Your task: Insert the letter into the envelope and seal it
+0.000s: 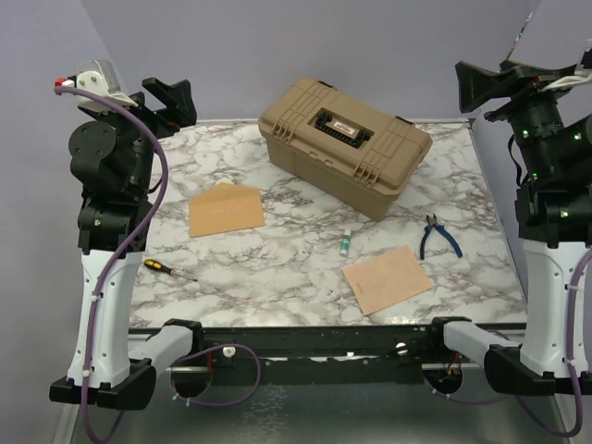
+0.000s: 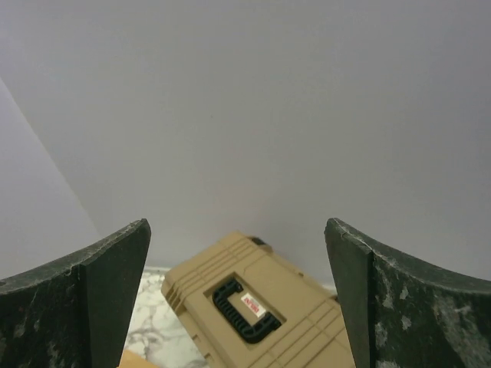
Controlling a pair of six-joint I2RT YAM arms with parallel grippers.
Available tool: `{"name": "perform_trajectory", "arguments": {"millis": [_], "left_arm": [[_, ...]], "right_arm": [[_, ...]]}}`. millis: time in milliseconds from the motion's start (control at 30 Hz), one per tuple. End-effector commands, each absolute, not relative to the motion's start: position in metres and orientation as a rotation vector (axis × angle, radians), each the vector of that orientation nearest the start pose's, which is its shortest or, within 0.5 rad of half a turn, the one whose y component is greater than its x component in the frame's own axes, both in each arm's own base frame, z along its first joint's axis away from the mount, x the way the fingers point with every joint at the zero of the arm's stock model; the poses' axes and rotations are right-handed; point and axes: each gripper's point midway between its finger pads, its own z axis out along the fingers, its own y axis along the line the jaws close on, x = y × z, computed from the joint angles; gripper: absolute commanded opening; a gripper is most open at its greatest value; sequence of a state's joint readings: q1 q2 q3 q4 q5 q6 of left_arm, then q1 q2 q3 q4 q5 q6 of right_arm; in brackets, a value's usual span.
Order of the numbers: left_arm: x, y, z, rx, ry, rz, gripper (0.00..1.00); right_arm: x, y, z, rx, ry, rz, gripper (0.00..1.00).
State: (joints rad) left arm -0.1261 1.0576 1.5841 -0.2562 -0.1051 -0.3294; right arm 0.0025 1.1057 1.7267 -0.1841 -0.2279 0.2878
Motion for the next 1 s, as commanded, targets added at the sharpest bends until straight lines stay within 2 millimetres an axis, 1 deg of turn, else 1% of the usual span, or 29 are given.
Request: {"name": "perform_trajectory", "arguments": {"millis": [0,100,167,267,333,400,433,500,533,600,633,667,700,767,867,967], "left_arm": [[0.313,-0.041,0.534,-0.227,1.302,-0.369,0.99],[0.315,-0.04,0.512,-0.273,1.339,-0.389,0.99],[0.317,-0.05,0.5,-0.284,1.362,-0.444,0.99],[0.323,-0.077,0.481,-0.25,1.411,-0.557,0.99],[0.328,-0.097,0.465,-0.221,1.457,-0.622,0.99],[0.334,-0.119,0.445,-0.187,1.524,-0.694,0.99],[0.336,-0.132,0.431,-0.173,1.569,-0.737,0.99],[0.337,-0.164,0.403,-0.116,1.662,-0.842,0.99],[0.334,-0.184,0.39,-0.064,1.707,-0.899,0.99],[0.325,-0.223,0.359,0.007,1.805,-0.969,0.99],[0.316,-0.245,0.343,0.04,1.852,-0.995,0.99],[0.313,-0.256,0.325,0.042,1.897,-0.991,0.99],[0.31,-0.268,0.305,0.046,1.946,-0.981,0.99],[0.303,-0.288,0.273,0.064,2.022,-0.959,0.99],[0.287,-0.319,0.231,0.178,2.122,-0.937,0.99],[0.27,-0.342,0.197,0.271,2.207,-0.926,0.99]], "right_arm": [[0.323,0.059,0.558,-0.007,1.315,0.461,1.0],[0.331,0.06,0.536,0.035,1.375,0.491,1.0],[0.338,0.058,0.52,0.079,1.419,0.499,1.0],[0.348,0.056,0.494,0.147,1.506,0.516,1.0],[0.354,0.057,0.476,0.181,1.575,0.532,1.0],[0.357,0.058,0.453,0.225,1.656,0.547,1.0],[0.358,0.056,0.439,0.258,1.7,0.545,1.0],[0.357,0.051,0.408,0.35,1.784,0.53,1.0],[0.355,0.049,0.393,0.402,1.818,0.528,1.0],[0.348,0.051,0.366,0.468,1.87,0.558,1.0],[0.344,0.054,0.354,0.494,1.891,0.581,1.0],[0.34,0.053,0.34,0.534,1.918,0.585,1.0],[0.335,0.05,0.329,0.584,1.941,0.573,1.0],[0.322,0.042,0.302,0.696,1.996,0.524,1.0],[0.298,0.039,0.261,0.804,2.085,0.488,1.0],[0.275,0.044,0.217,0.858,2.183,0.497,0.99]]}}
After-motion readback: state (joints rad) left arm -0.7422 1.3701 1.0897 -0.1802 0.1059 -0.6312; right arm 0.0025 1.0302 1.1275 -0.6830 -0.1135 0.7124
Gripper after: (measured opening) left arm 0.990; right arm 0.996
